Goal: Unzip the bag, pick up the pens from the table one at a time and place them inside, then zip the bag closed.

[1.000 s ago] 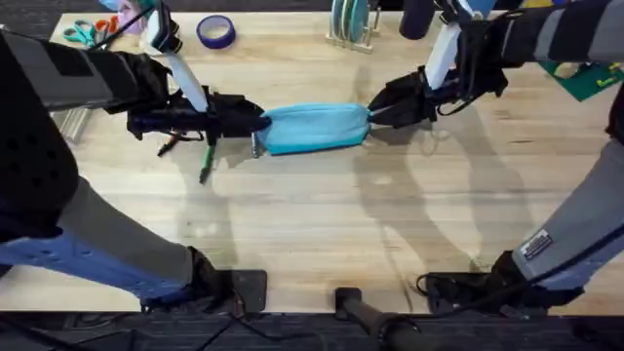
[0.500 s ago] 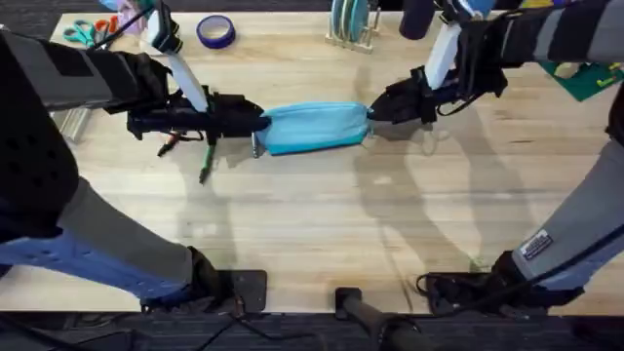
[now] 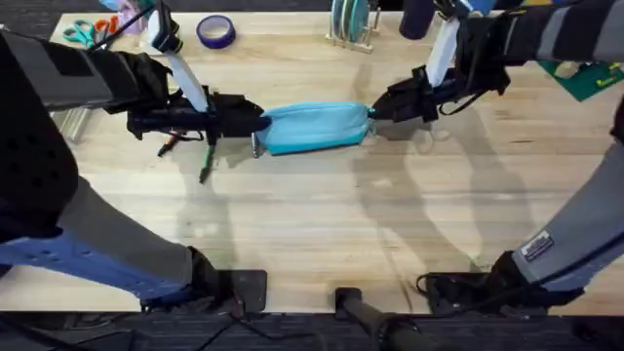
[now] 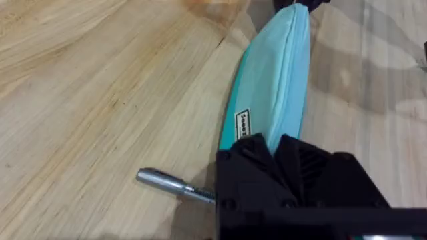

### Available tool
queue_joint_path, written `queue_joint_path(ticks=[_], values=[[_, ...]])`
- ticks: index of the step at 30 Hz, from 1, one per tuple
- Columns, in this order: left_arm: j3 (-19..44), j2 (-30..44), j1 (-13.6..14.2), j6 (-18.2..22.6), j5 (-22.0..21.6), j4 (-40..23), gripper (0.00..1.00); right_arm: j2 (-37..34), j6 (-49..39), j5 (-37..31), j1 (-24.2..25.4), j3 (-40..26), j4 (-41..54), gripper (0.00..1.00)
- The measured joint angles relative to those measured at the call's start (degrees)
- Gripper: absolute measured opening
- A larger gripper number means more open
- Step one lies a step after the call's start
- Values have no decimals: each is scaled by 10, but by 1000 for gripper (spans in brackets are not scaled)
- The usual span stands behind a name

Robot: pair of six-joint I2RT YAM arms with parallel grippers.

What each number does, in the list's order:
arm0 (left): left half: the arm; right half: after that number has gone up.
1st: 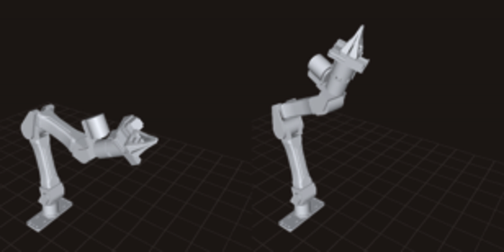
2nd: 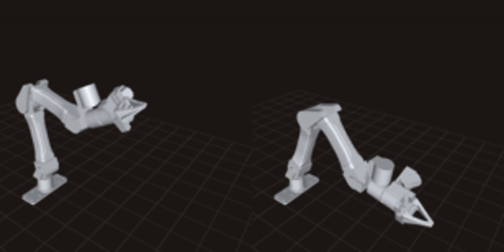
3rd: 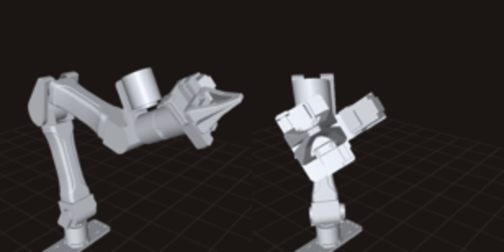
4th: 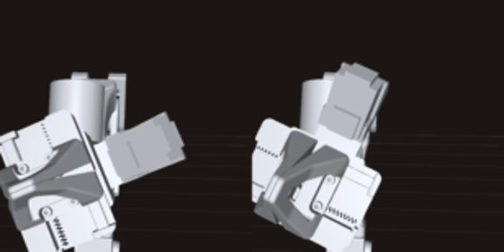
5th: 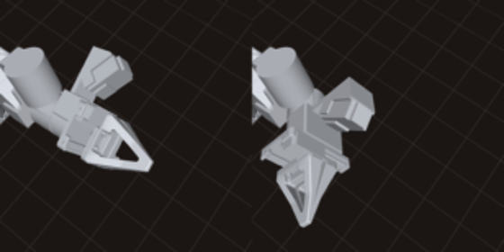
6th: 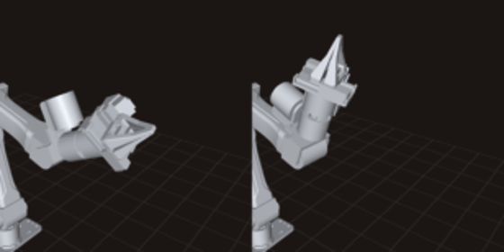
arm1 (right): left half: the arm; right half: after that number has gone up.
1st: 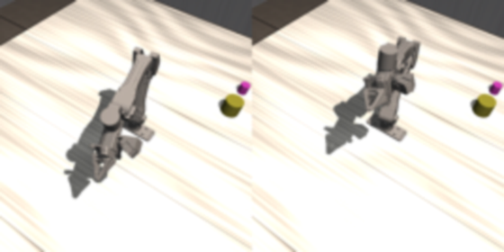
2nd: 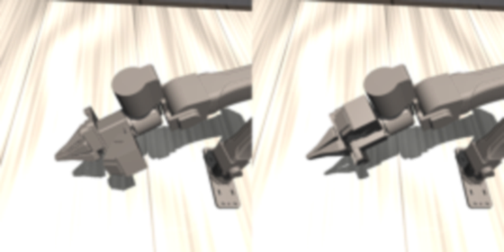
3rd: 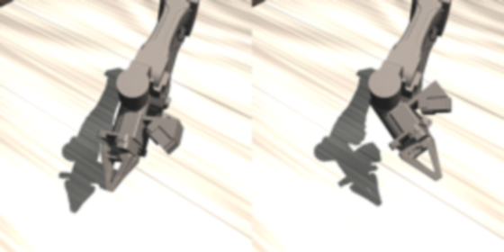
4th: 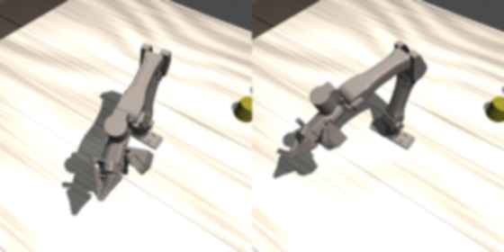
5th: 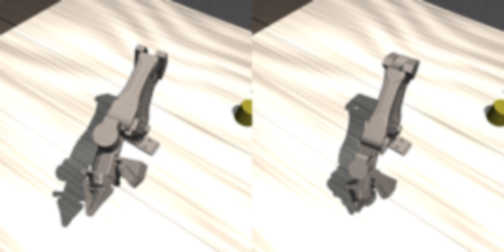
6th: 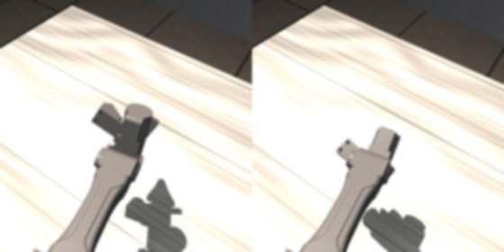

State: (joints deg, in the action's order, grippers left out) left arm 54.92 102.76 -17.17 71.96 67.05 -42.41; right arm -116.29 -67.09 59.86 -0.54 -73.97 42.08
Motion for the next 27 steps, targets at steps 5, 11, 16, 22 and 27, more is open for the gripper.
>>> queue_joint_path(ticks=[5, 11, 16, 22, 27], values=[[0, 0, 0, 0, 0, 0, 43, 28, 49, -28, -1, -1, 2, 31], [0, 0, 0, 0, -1, 0, 43, 30, 123, -41, -6, -19, 1, 31], [0, 0, 0, 0, -2, 0, 43, 30, 155, -50, -15, -24, 0, 31], [0, 0, 0, 0, -2, 0, 43, 32, 181, -58, -20, -32, 3, 31], [0, 0, 0, 0, -3, 0, 43, 36, 192, -81, -23, -61, 48, 31]])
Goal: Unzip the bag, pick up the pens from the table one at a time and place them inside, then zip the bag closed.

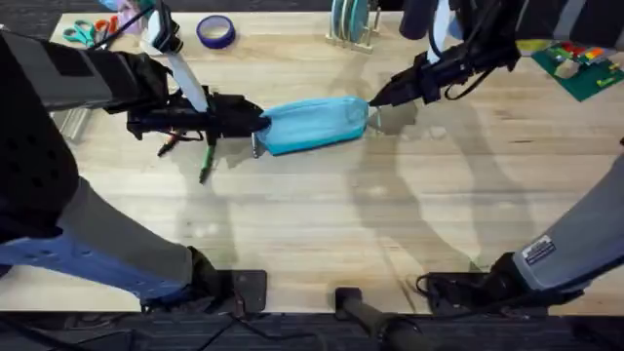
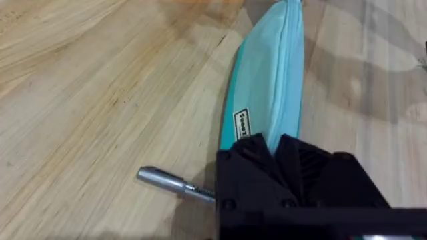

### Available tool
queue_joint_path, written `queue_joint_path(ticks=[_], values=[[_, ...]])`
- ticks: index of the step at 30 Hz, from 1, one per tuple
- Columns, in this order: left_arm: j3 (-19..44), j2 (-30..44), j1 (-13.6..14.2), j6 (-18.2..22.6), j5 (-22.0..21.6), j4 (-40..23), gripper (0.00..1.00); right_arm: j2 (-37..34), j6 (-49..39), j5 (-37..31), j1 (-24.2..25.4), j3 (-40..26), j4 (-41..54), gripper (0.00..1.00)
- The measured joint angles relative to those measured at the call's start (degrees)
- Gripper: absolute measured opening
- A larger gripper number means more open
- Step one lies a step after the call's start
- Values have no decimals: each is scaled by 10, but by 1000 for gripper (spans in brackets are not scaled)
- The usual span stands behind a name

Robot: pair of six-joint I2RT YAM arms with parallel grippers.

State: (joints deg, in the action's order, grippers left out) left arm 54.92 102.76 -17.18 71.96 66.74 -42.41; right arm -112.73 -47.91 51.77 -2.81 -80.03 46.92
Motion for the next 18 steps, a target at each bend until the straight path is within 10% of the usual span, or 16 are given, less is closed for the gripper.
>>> queue_joint_path(ticks=[18], values=[[0, 0, 0, 0, -3, 0, 42, 0, 15, -87, -65, -95, 113, 31]])
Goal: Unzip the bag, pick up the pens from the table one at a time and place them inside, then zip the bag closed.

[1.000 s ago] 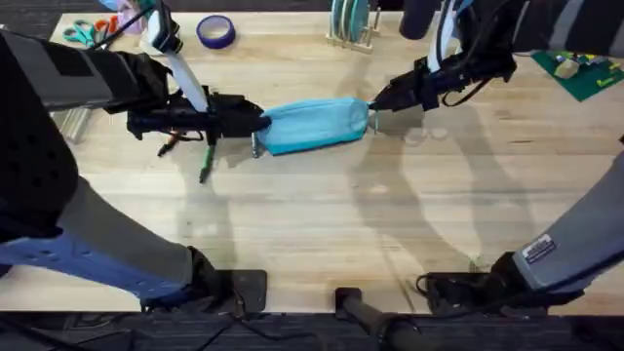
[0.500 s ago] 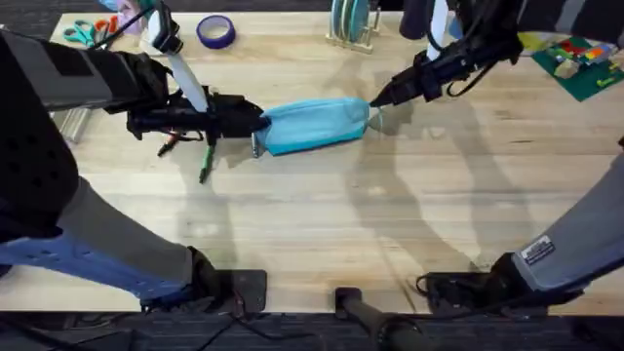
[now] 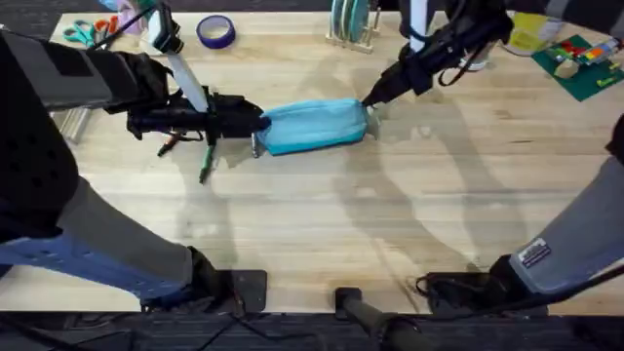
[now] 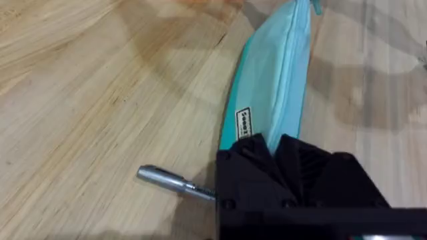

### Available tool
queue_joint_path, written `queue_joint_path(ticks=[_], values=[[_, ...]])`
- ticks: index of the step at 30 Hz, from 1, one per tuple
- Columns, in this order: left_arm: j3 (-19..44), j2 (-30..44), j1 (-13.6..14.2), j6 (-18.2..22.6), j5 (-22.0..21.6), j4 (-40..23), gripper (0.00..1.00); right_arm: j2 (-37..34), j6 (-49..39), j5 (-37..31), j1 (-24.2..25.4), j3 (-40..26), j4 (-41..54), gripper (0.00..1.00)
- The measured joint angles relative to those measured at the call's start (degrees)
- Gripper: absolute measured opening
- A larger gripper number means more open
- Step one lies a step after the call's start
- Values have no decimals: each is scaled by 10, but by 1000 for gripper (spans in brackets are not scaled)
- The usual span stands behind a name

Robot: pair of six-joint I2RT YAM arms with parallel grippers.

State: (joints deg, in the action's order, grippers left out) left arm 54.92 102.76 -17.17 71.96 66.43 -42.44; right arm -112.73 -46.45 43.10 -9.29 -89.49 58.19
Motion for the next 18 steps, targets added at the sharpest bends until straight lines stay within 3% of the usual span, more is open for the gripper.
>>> queue_joint_path(ticks=[10, 18], values=[[0, 0, -1, 0, -3, 0, 43, 0, 34, -82, -54, -38, 5, 31], [0, 0, -8, 0, -11, 0, 43, 0, 49, -110, -83, -69, 15, 31]])
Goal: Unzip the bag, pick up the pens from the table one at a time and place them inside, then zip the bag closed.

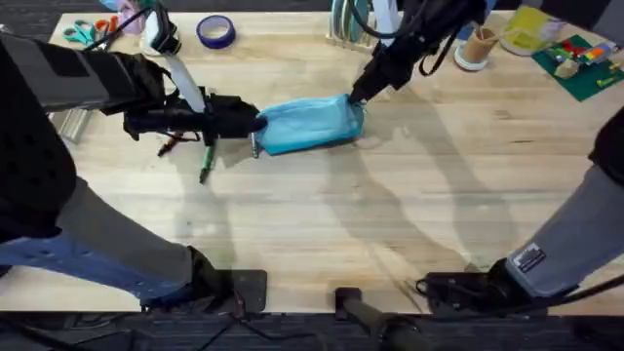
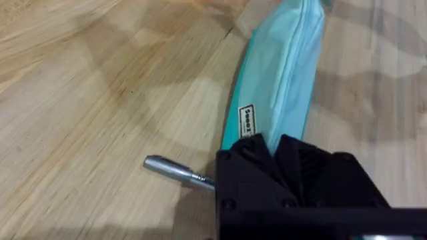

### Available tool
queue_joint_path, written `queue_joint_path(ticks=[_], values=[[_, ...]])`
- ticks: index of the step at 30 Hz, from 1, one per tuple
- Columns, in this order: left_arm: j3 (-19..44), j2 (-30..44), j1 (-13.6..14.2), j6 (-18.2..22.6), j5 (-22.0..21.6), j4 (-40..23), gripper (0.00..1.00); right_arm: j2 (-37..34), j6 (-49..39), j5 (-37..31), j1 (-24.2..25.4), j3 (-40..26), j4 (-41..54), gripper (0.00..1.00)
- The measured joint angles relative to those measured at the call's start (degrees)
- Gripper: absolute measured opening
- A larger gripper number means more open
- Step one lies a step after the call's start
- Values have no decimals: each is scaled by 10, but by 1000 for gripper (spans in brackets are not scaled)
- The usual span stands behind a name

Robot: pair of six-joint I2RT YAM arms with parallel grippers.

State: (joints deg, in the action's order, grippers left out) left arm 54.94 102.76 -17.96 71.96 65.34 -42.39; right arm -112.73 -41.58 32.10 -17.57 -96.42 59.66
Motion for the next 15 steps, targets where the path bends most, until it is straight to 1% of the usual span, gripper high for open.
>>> queue_joint_path(ticks=[6, 8, 15], values=[[1, 0, -2, 0, -4, 0, 43, 0, 12, -3, -7, -46, 40, 31], [1, 0, 2, 0, -2, -1, 43, 0, 13, -6, -10, -59, 52, 31], [2, 0, 2, 0, -2, 0, 43, 0, 13, -14, -17, -66, 68, 31]])
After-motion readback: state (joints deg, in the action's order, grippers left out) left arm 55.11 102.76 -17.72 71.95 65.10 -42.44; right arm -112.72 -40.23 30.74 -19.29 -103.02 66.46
